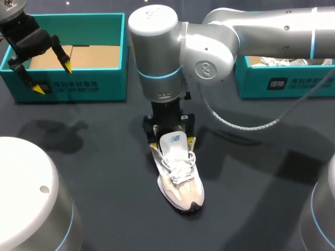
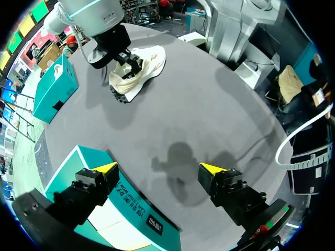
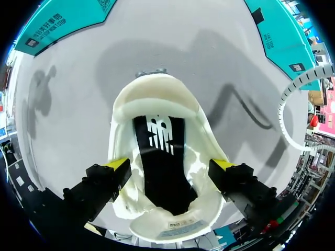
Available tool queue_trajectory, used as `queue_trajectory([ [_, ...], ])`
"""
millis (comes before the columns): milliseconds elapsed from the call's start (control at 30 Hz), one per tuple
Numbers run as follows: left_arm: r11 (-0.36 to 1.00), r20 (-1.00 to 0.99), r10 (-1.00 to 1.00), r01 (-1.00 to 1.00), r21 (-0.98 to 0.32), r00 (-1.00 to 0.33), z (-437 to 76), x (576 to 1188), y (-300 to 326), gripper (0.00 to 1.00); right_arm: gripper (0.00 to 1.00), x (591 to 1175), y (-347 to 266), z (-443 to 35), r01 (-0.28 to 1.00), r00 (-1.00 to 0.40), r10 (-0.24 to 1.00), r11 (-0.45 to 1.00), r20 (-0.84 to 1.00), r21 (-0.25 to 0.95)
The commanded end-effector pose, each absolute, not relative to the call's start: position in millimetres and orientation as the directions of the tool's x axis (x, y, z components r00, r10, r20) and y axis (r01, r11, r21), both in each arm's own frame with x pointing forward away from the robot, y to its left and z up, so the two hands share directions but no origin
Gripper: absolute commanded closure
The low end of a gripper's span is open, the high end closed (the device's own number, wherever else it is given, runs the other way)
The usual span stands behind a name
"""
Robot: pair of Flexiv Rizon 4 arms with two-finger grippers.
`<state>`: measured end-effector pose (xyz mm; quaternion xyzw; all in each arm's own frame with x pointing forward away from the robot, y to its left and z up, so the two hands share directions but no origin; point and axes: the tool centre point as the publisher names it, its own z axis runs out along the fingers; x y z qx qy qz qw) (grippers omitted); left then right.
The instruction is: Take the shoe out of the shoebox, open the shoe tongue, remove and reinsert the insole, then place the shoe into the shoebox
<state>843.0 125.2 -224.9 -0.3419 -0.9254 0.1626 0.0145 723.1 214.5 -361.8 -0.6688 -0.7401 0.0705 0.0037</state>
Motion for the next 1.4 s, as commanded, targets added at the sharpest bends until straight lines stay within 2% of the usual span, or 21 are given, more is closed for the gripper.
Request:
queue_trajectory([
  [33,0.714,-0.082,0.638,0.628,-0.309,-0.766,-224,843,126,0.0,0.0,717,221,-362,0.992,-0.103,0.989,0.094,-0.106,-0.09],
  [167,0.714,-0.082,0.638,0.628,-0.309,-0.766,-224,843,126,0.0,0.0,715,221,-362,0.995,-0.088,0.989,0.081,-0.119,-0.062],
  [433,0.714,-0.082,0.638,0.628,-0.309,-0.766,-224,843,126,0.0,0.0,720,219,-364,0.999,0.035,0.986,-0.032,-0.16,0.02],
  [933,0.714,-0.082,0.638,0.628,-0.309,-0.766,-224,843,126,0.0,0.0,732,224,-339,0.991,0.064,0.979,-0.039,-0.196,0.131],
  [1233,0.714,-0.082,0.638,0.628,-0.309,-0.766,-224,843,126,0.0,0.0,744,220,-328,0.986,0.026,0.982,0.006,-0.189,0.164],
  [1400,0.714,-0.082,0.638,0.628,-0.309,-0.766,-224,843,126,0.0,0.0,748,214,-321,0.992,-0.065,0.987,0.081,-0.149,0.101],
])
